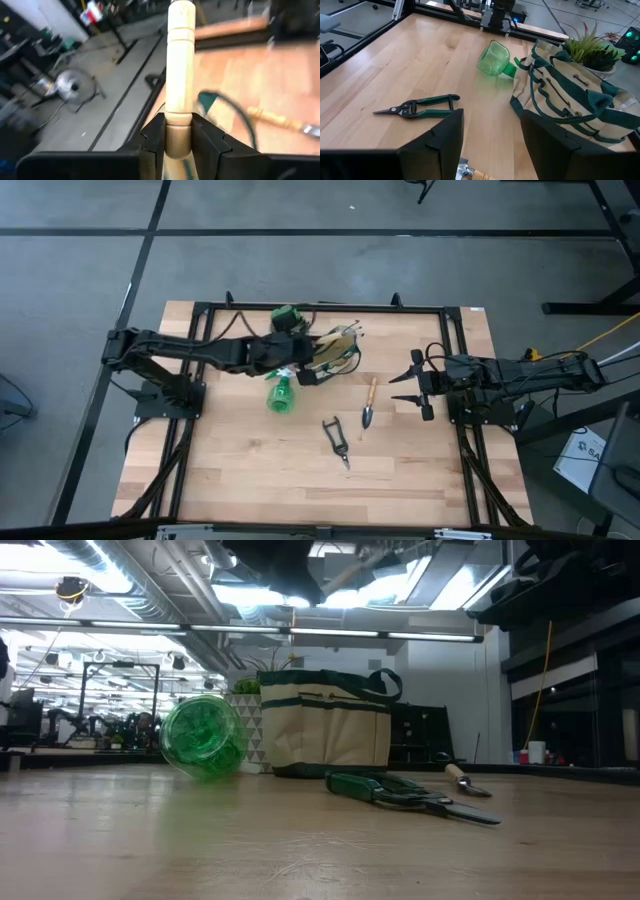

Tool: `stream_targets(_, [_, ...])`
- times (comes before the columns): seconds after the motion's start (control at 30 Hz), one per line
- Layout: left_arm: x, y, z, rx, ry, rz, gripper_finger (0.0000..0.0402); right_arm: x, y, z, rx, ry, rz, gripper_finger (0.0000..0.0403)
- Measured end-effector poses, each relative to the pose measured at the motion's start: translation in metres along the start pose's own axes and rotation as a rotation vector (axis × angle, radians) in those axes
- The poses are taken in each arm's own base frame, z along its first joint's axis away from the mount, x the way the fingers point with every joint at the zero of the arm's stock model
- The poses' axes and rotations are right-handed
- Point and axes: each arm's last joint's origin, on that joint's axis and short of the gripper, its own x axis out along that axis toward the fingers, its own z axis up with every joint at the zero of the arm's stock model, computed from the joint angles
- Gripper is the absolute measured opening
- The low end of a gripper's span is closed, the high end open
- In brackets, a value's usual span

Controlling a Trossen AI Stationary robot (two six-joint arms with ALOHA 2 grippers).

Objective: Pick & Place Garden tools in Gardening bag
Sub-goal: Put the brown hand rake into the white gardening bag

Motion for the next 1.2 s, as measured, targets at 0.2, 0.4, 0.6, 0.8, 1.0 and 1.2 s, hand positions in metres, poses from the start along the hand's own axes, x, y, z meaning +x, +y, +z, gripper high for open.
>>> stream_targets(0.2, [0.013,-0.005,0.000,0.048,0.142,0.088,0.0066,0.000,0.000,0.000,0.000,0.001,0.000,0.0201])
stream_targets(0.4, [0.017,-0.009,-0.007,-0.008,0.199,0.101,0.0066,0.000,0.000,0.000,0.000,0.000,0.000,0.0201])
stream_targets(0.6, [0.015,-0.012,-0.014,-0.110,0.264,0.000,0.0066,0.000,0.000,0.000,0.000,0.000,0.000,0.0201])
stream_targets(0.8, [0.016,-0.014,-0.017,-0.159,0.288,-0.040,0.0066,0.000,0.000,0.000,0.000,0.000,0.000,0.0201])
stream_targets(1.0, [0.027,-0.013,-0.024,-0.207,0.325,-0.037,0.0066,0.000,0.000,0.000,0.000,0.000,0.000,0.0201])
stream_targets(1.2, [0.039,-0.012,-0.037,-0.206,0.402,-0.094,0.0066,0.000,0.000,0.000,0.000,-0.003,0.000,0.0201])
